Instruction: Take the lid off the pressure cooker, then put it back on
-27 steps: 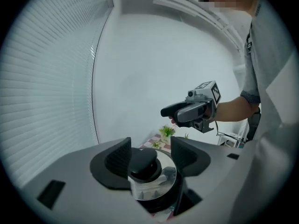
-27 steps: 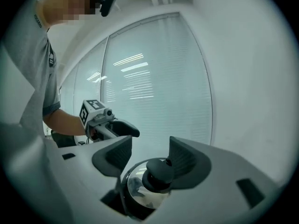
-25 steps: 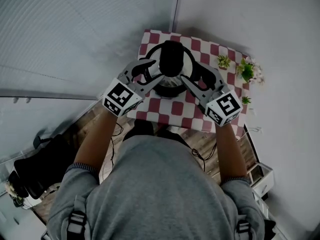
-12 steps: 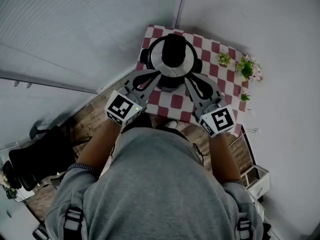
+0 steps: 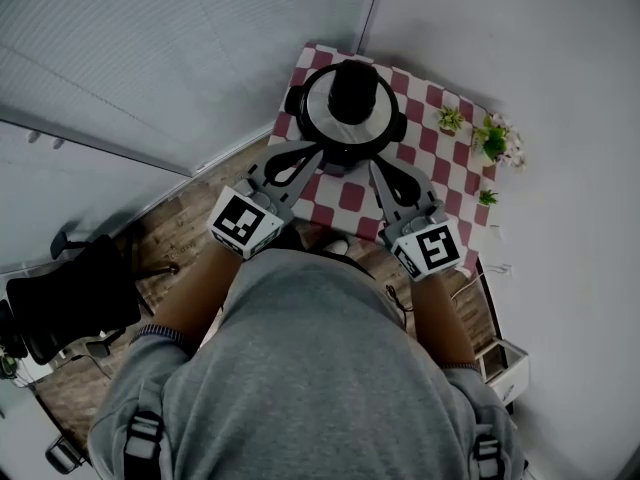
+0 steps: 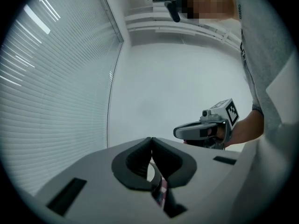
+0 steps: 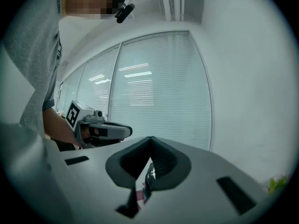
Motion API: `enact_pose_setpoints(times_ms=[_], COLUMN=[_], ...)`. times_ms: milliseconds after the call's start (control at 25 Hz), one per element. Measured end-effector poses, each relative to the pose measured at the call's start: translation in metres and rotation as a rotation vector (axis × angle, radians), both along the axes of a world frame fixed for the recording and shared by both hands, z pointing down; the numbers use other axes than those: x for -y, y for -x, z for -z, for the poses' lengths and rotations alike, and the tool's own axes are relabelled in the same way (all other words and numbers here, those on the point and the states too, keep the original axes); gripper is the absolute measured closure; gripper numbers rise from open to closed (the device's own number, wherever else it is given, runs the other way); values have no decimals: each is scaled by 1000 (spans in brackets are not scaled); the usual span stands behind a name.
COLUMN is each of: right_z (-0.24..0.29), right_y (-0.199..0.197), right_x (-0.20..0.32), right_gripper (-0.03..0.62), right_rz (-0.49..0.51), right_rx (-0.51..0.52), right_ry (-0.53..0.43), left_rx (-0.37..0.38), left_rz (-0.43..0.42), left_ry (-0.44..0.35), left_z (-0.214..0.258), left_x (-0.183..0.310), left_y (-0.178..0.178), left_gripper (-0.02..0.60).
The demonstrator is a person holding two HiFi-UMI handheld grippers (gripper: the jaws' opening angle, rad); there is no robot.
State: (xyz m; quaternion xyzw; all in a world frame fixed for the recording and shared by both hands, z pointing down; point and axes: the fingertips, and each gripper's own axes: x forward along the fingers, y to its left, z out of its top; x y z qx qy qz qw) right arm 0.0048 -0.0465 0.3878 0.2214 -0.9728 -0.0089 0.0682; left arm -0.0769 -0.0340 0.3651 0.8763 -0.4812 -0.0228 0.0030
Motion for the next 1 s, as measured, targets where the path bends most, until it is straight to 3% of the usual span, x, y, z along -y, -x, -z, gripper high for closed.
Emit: enact_pose_setpoints(times_ms=[640, 1000], right_z=[10, 12], right_y=[-12, -20], right_x=[-1, 7], right_gripper=[589, 589], right_rz=[-3, -8], right_rx=[-4, -3], right_ry=[-26, -28], left_rx=[27, 27], left_rz=[-1, -4], left_ry=[-10, -53], left_z=[5, 14], left_x=[0, 5], left_y=[-10, -16], left_gripper=[563, 565])
